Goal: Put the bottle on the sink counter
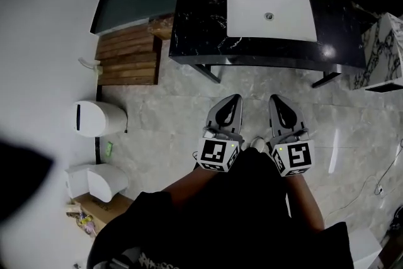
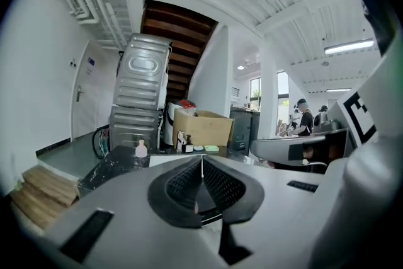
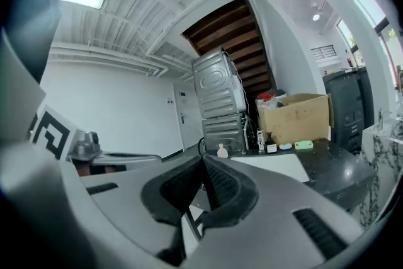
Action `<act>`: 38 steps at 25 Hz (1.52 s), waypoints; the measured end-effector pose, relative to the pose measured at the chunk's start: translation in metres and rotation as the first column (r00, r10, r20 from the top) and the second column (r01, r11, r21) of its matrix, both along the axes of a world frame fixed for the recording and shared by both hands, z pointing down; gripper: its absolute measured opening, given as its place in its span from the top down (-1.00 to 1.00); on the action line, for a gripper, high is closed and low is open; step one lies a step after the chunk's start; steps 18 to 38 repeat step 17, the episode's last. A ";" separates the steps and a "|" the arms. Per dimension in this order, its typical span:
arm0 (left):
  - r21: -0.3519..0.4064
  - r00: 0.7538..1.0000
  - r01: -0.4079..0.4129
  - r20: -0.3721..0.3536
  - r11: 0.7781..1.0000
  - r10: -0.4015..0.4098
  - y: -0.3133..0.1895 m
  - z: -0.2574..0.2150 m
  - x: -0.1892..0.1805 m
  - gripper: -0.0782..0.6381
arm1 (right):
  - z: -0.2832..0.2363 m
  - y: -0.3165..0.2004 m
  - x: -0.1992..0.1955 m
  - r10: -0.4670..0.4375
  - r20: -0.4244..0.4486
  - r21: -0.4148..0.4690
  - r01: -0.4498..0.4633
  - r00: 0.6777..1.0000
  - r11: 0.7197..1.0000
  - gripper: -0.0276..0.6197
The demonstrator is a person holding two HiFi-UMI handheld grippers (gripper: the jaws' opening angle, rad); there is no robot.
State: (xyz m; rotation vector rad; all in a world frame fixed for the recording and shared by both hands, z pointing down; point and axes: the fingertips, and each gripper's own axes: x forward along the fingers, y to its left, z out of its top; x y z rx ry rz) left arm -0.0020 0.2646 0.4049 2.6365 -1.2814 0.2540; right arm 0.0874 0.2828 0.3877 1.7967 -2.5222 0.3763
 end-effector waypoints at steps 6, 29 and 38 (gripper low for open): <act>0.045 0.998 0.000 -0.063 0.999 0.003 0.019 -0.022 0.008 0.73 | -0.033 0.034 -0.014 0.017 -0.064 0.115 -0.009 0.998 0.993 0.80; 0.037 0.983 0.124 -0.141 0.992 -0.118 0.034 -0.045 -0.098 0.73 | -0.072 0.047 -0.094 -0.006 -0.164 0.232 0.045 0.986 0.972 0.80; 0.037 0.983 0.124 -0.141 0.992 -0.118 0.034 -0.045 -0.098 0.73 | -0.072 0.047 -0.094 -0.006 -0.164 0.232 0.045 0.986 0.972 0.80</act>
